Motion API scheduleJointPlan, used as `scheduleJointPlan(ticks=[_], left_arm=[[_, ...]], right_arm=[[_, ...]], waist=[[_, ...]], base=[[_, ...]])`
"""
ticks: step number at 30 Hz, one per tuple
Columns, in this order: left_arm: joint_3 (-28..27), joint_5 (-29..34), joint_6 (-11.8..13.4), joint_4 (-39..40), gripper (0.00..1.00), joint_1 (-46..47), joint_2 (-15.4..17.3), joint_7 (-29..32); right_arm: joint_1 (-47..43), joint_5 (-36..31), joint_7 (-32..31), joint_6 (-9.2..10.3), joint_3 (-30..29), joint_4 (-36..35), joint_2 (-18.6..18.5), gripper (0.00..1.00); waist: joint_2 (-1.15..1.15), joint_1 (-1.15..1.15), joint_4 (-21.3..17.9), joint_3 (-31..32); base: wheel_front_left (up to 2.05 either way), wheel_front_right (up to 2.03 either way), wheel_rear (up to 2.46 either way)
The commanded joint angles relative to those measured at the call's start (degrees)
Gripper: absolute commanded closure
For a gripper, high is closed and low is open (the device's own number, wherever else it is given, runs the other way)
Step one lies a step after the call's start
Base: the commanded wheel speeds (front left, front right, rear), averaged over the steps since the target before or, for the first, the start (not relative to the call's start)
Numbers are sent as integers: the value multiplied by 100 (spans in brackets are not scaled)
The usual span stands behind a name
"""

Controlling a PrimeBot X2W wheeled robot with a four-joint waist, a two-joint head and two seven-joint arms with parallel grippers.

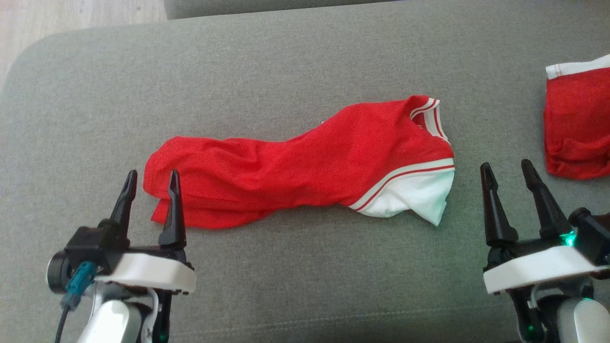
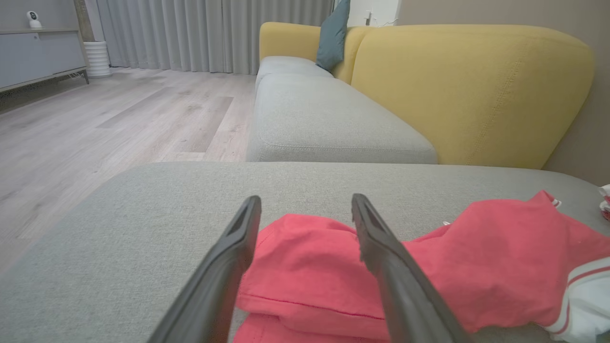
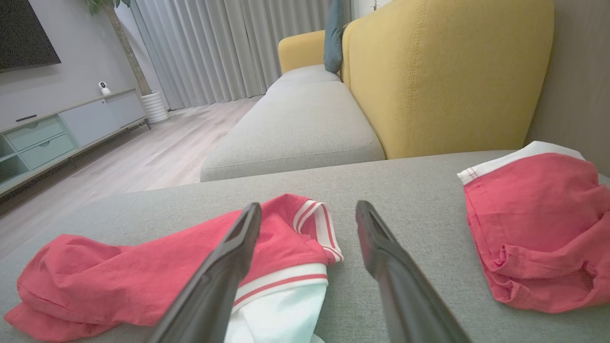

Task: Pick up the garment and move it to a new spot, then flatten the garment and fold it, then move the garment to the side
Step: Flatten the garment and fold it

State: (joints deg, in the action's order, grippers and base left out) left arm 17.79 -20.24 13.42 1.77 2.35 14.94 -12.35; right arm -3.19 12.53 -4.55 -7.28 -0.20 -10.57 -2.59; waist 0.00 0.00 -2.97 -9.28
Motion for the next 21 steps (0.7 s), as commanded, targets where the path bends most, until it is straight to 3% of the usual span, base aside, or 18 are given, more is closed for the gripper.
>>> scheduleJointPlan(ticks=[1,8,21], left_arm=[[-203,13,41,189,0,135,138,-3],[-192,-74,17,100,0,163,166,123],[-442,-1271,-763,-1283,0,1075,409,1526]], right_arm=[[85,-9,-18,-21,145,-236,-29,0],[110,27,-21,-21,134,-272,-29,0],[321,100,51,-21,174,-242,-29,0]], waist=[[0,0,3,-6],[0,0,36,-64],[0,0,18,-534]], base=[[0,0,0],[0,0,0],[0,0,0]])
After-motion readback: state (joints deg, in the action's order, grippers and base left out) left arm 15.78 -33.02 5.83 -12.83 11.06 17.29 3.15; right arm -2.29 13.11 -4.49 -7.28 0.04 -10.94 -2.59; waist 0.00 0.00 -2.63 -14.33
